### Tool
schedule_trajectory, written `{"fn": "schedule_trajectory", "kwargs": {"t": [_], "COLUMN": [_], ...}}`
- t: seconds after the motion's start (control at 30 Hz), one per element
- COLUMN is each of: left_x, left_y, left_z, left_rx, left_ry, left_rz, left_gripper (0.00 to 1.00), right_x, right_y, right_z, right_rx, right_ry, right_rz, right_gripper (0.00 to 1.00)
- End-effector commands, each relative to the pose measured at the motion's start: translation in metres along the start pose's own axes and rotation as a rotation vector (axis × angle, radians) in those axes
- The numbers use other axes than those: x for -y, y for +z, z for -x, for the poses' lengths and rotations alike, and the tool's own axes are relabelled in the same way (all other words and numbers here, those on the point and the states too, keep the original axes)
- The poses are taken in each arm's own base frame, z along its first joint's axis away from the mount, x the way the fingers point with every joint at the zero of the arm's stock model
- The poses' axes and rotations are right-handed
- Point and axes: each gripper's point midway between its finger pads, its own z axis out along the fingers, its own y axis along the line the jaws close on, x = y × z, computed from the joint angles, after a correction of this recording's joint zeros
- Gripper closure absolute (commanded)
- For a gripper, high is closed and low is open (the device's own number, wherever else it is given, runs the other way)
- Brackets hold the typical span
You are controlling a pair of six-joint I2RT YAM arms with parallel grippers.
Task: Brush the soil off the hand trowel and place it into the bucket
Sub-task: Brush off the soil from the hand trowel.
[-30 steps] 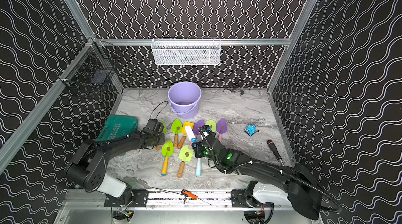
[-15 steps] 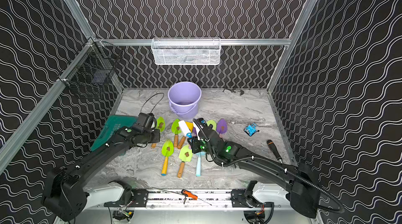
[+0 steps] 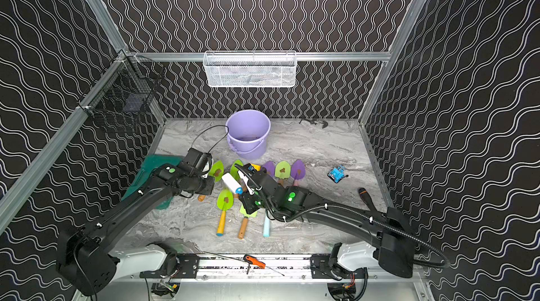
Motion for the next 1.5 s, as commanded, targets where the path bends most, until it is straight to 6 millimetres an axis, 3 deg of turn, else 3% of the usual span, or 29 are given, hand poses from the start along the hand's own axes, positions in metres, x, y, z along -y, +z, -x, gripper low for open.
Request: {"fn": "schedule_trajectory", "kwargs": {"t": [0.0,0.43,0.53,0.67,0.73,0.8,0.9,0.97,1.07,1.3,1.47], "left_x": [-0.004,0.014,0.013,0.012,0.010,0.009,0.008,0.008,0.014,0.069,0.085], "left_y": [-0.002,-0.008,-0.010,-0.010,-0.008,-0.004,-0.001,-0.001,-0.001,-0.002,-0.016], "left_z": [0.005,0.003,0.003,0.000,-0.003,-0.007,-0.008,-0.007,-0.005,0.002,0.017], "left_rx": [0.047,0.078,0.081,0.078,0.068,0.054,0.040,0.043,0.052,0.069,0.065], "left_ry": [0.000,0.110,0.125,0.121,0.117,0.115,0.113,0.110,0.099,0.032,-0.094], "left_rz": [0.027,0.011,0.036,0.048,0.057,0.065,0.075,0.077,0.047,-0.286,-0.588], "left_gripper": [1.00,1.00,1.00,1.00,1.00,1.00,1.00,1.00,1.00,1.00,1.00], "right_x": [-0.004,-0.014,0.005,0.054,0.069,0.072,0.057,0.046,0.036,0.059,0.079], "right_y": [0.005,0.041,0.055,0.068,0.065,0.057,0.043,0.035,0.028,0.007,-0.016], "right_z": [0.005,0.003,-0.004,-0.004,0.008,0.026,0.048,0.050,0.039,0.009,0.008], "right_rx": [-0.003,-0.085,-0.134,-0.180,-0.144,-0.082,-0.008,0.003,0.012,0.035,0.111], "right_ry": [-0.030,-0.049,-0.038,0.011,0.029,0.045,0.033,0.032,0.052,0.216,0.350], "right_rz": [-0.014,-0.029,-0.135,-0.316,-0.365,-0.355,-0.281,-0.214,-0.124,-0.054,0.033], "right_gripper": [1.00,1.00,1.00,1.00,1.00,1.00,1.00,1.00,1.00,1.00,1.00]}}
